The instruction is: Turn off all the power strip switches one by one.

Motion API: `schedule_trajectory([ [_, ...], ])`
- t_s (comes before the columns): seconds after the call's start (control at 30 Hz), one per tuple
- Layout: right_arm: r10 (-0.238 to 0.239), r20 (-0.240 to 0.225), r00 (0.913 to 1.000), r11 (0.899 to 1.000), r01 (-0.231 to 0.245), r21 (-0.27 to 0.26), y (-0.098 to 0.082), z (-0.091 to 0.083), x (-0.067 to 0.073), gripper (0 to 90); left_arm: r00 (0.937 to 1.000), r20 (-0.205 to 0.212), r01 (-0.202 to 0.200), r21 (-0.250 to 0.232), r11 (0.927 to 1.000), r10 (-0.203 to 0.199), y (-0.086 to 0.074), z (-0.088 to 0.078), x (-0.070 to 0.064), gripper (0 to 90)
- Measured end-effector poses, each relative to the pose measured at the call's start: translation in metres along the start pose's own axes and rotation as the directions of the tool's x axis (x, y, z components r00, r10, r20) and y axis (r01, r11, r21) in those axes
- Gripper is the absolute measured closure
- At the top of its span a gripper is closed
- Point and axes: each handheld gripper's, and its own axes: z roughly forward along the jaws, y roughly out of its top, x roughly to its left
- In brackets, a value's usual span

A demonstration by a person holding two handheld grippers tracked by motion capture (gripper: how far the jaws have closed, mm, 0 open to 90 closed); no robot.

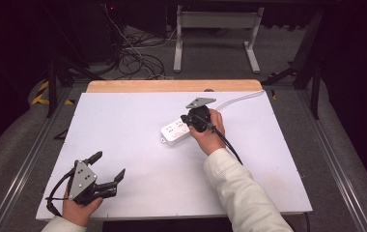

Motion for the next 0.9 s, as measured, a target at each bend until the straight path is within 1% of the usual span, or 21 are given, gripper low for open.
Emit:
schedule_trajectory([
  [0.03,-0.004,0.008,1.0,1.0,0.004,0.014,-0.001,0.0,-0.002,90.0,1.0,0.001,-0.003,0.0,1.0,0.003,0.0,0.0,0.0,13.0],
  [0.07,-0.004,0.008,1.0,1.0,0.004,0.014,-0.001,0.0,-0.002,90.0,1.0,0.0,-0.004,-0.001,1.0,0.004,0.0,-0.001,0.0,13.0],
  [0.13,0.002,0.023,0.9997,1.0,-0.002,0.03,-0.004,0.002,-0.009,90.0,0.9999,-0.005,-0.011,-0.001,0.9999,0.011,0.0,-0.001,0.0,13.0],
  [0.17,0.002,0.023,0.9997,1.0,-0.002,0.03,-0.004,0.002,-0.009,90.0,1.0,-0.003,-0.003,-0.002,1.0,0.003,0.0,-0.001,0.0,13.0],
  [0.2,0.008,0.034,0.9994,0.999,-0.009,0.035,-0.005,0.003,-0.013,90.0,1.0,-0.004,-0.006,-0.003,1.0,0.006,0.0,-0.001,0.0,13.0],
  [0.27,0.002,0.042,0.9991,0.999,-0.004,0.039,-0.006,0.003,-0.015,90.0,1.0,-0.001,-0.004,-0.002,1.0,0.004,0.0,-0.001,-0.001,13.0],
  [0.3,-0.006,0.055,0.9984,0.999,0.004,0.043,-0.008,0.003,-0.02,90.0,1.0,-0.002,-0.004,-0.002,1.0,0.004,0.0,-0.001,-0.001,13.0],
  [0.33,-0.006,0.055,0.9984,0.999,0.004,0.043,-0.008,0.003,-0.02,90.0,1.0,-0.003,-0.006,-0.003,1.0,0.006,0.0,-0.001,0.0,13.0],
  [0.37,-0.009,0.064,0.9979,0.999,0.007,0.046,-0.009,0.003,-0.024,90.0,1.0,-0.003,-0.006,-0.001,1.0,0.006,0.0,-0.001,0.0,13.0],
  [0.4,-0.009,0.08,0.9968,0.999,0.005,0.05,-0.012,0.003,-0.03,90.0,1.0,-0.003,-0.004,-0.001,1.0,0.004,0.0,-0.001,0.0,13.0],
  [0.43,-0.009,0.08,0.9968,0.999,0.005,0.05,-0.012,0.003,-0.03,90.0,1.0,-0.003,-0.003,-0.001,1.0,0.003,0.0,-0.001,0.0,13.0],
  [0.5,-0.013,0.088,0.9961,0.999,0.009,0.052,-0.015,0.004,-0.035,90.0,1.0,-0.003,-0.002,-0.002,1.0,0.002,0.0,-0.001,0.0,13.0],
  [0.63,0.011,0.073,0.9973,0.998,-0.015,0.061,-0.021,0.005,-0.042,90.0,1.0,-0.002,-0.007,0.0,1.0,0.007,0.0,0.0,0.0,13.0],
  [0.73,0.03,0.061,0.9977,0.997,-0.034,0.067,-0.024,0.008,-0.044,90.0,1.0,-0.002,-0.003,0.001,1.0,0.003,0.0,0.0,0.0,13.0],
  [0.9,0.029,0.035,0.999,0.997,-0.031,0.077,-0.028,0.014,-0.042,90.0,1.0,-0.004,-0.004,0.001,1.0,0.004,0.0,0.0,0.0,13.0],
])
